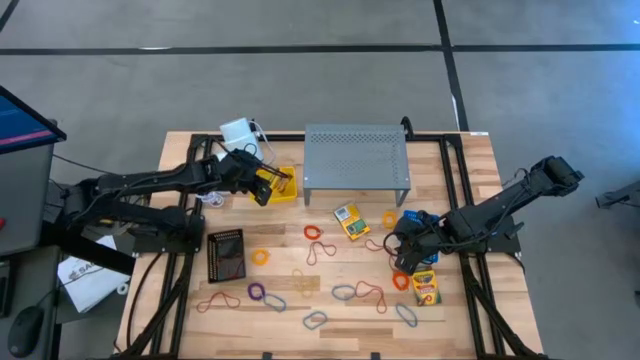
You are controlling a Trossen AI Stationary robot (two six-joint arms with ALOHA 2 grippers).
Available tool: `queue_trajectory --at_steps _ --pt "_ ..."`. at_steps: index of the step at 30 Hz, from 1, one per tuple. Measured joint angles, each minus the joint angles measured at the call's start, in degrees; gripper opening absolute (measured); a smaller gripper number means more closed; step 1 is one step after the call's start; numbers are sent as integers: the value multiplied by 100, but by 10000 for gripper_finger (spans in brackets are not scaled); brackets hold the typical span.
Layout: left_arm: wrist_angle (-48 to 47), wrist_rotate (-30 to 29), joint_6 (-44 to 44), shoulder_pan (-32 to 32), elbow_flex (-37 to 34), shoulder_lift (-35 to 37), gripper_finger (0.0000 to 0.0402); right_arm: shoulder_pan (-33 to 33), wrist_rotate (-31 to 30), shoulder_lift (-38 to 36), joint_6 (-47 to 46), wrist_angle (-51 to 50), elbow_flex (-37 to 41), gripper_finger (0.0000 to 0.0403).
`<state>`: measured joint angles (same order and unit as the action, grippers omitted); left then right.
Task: Pick & Place Office Desk Supplies
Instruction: Put the crayon box into the yellow bin
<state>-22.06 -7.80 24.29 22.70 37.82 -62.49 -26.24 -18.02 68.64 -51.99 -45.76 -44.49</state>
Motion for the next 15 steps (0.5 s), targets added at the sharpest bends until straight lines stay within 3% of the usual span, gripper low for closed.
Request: queue_trajectory --at_steps 15 --pt "-612 -152 125 0 0 -31 0 0 -2 0 -3 13 0 147"
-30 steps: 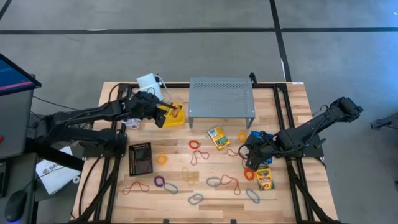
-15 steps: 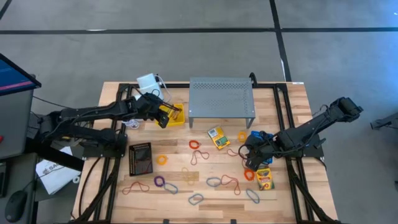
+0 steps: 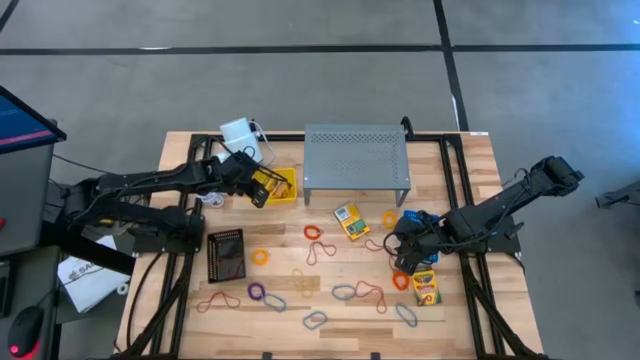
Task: Pick & Place Office Desk Supplies
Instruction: Put the crayon box into the yellow bin
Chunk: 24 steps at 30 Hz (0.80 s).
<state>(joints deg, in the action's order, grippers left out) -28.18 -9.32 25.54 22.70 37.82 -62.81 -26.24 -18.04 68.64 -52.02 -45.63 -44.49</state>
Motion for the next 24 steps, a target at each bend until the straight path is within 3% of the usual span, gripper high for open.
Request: queue_trajectory --at_steps 24 --pt "-402 -54 -92 0 0 0 0 0 4 0 -1 114 0 147"
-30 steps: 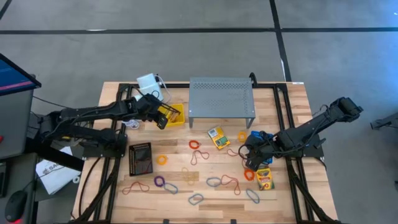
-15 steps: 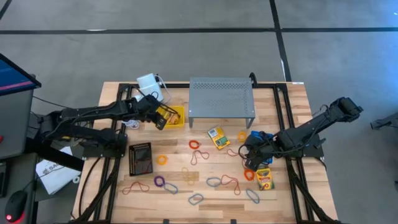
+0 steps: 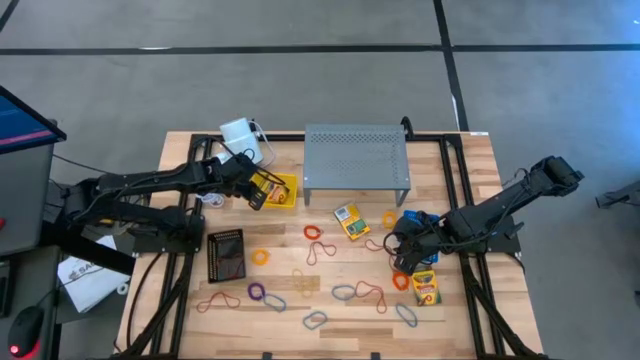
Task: Pick & Place Office Desk Supplies
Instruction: Put the crayon box into the yellow bin, then put the yellow spring keychain into the blue bin
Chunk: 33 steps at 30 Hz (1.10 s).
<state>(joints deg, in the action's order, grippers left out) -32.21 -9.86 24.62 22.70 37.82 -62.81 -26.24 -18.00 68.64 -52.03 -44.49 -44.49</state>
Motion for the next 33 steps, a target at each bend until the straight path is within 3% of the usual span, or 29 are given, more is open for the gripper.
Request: queue_trajectory --at_steps 10,26,33 --pt "4 -5 -20 0 0 0 25 0 5 0 0 0 0 147" --pt "4 50 -37 0 26 61 200 0 11 0 2 0 0 147" --pt "39 1232 -203 -7 670 563 222 0 13 2 18 -2 0 147"
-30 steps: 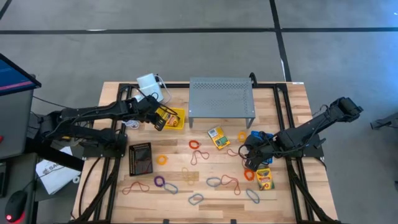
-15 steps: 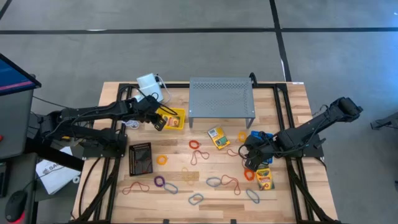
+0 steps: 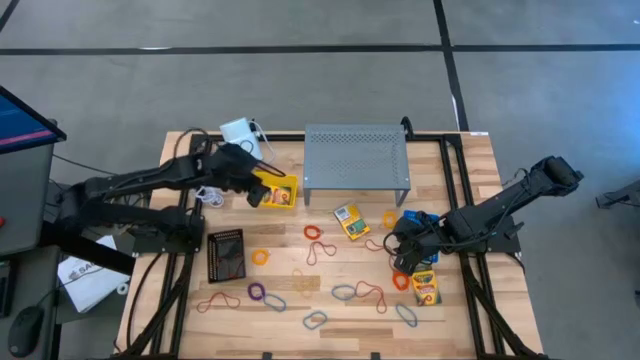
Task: Pick & Place Office Desk Supplies
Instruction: Put the yellow spring keychain into the blue bin
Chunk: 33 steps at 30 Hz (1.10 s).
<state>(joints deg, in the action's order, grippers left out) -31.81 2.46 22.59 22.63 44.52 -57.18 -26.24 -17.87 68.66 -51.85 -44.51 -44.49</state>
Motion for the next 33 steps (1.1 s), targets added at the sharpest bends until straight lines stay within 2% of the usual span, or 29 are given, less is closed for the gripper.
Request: queue_trajectory --at_steps 3,6,10,15,20,26,33 --pt "4 827 14 -144 117 287 215 0 0 0 65 4 0 147" --pt "-38 1584 -216 -592 121 418 205 14 1 0 73 7 -1 147" --pt "-5 1824 -932 -1651 119 315 193 150 2 0 87 22 0 147" --pt "299 1078 -1674 -2896 117 -121 187 297 31 0 86 130 0 147" --pt "284 574 -2534 -3680 115 -719 191 354 151 2 85 348 0 147" --pt "-93 25 -3284 -4040 114 -1439 194 345 151 0 80 490 0 147" --pt "-466 -443 -4030 -4044 114 -2136 193 312 151 0 -22 564 0 147"
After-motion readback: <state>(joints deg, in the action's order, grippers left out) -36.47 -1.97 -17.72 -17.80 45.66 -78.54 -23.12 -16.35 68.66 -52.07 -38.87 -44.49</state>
